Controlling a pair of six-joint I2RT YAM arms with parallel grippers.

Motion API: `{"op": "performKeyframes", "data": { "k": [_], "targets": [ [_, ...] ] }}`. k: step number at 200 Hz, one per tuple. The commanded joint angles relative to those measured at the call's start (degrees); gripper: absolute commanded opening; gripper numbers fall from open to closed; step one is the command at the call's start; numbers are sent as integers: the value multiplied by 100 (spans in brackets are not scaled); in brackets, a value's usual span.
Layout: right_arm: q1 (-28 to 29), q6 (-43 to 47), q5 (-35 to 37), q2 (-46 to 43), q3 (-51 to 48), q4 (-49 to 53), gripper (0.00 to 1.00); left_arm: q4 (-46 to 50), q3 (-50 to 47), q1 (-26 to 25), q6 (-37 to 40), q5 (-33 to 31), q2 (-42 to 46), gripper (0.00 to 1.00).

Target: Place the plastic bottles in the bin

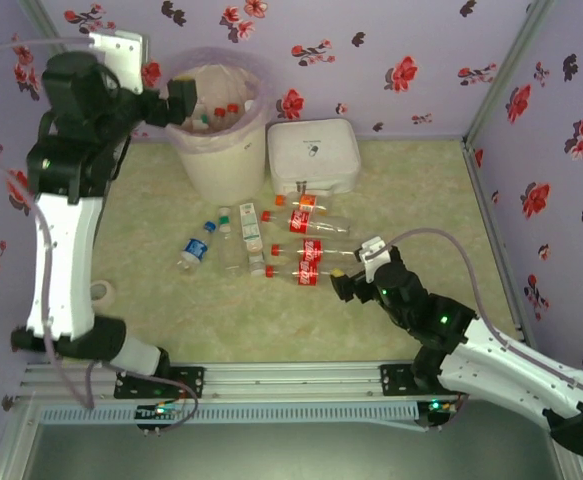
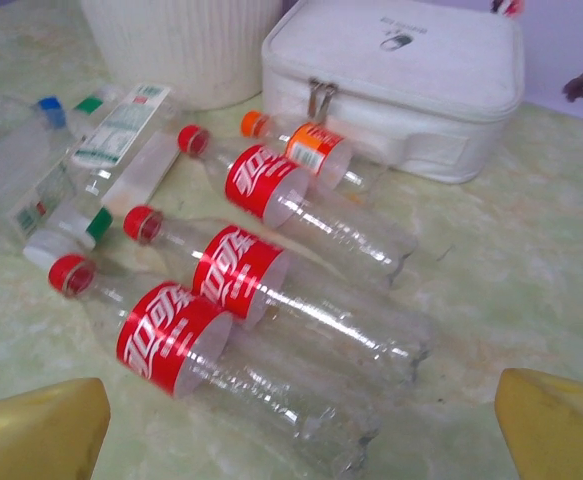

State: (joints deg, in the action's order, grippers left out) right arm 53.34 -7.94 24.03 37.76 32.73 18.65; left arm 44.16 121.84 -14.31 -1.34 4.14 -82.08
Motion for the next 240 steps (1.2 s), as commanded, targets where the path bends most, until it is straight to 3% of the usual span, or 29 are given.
{"op": "performKeyframes", "data": {
  "k": [1, 16, 43, 77, 106, 135, 197, 240],
  "targets": [
    [-243, -36, 197, 20, 399, 174, 99, 199, -1222, -70, -367, -310, 647, 100],
    [-416, -110, 268, 30, 534, 358, 99, -152, -2603, -70, -585, -725, 1430, 99],
    [-732, -102, 206, -18, 629, 516, 99, 186, -4302, -70, -1013, -1267, 2166, 99],
    [-1225, -312, -340, 83, 748, 545, 99, -560, -6479, -46, -1869, -1249, 2993, 98],
    [-1407, -484, -751, 161, 768, 569, 99, -1481, -7673, 112, -2222, -1173, 2886, 92],
    [-1442, -553, -828, 104, 734, 712, 99, -2255, -8031, 322, -2268, -872, 2061, 87],
    [-1458, -716, -581, -310, 455, 933, 99, -2903, -8009, 485, -1843, -710, 606, 85],
    [-1464, -708, -637, -148, 470, 903, 99, -3098, -7933, 509, -2059, -569, 87, 74]
  ]
}}
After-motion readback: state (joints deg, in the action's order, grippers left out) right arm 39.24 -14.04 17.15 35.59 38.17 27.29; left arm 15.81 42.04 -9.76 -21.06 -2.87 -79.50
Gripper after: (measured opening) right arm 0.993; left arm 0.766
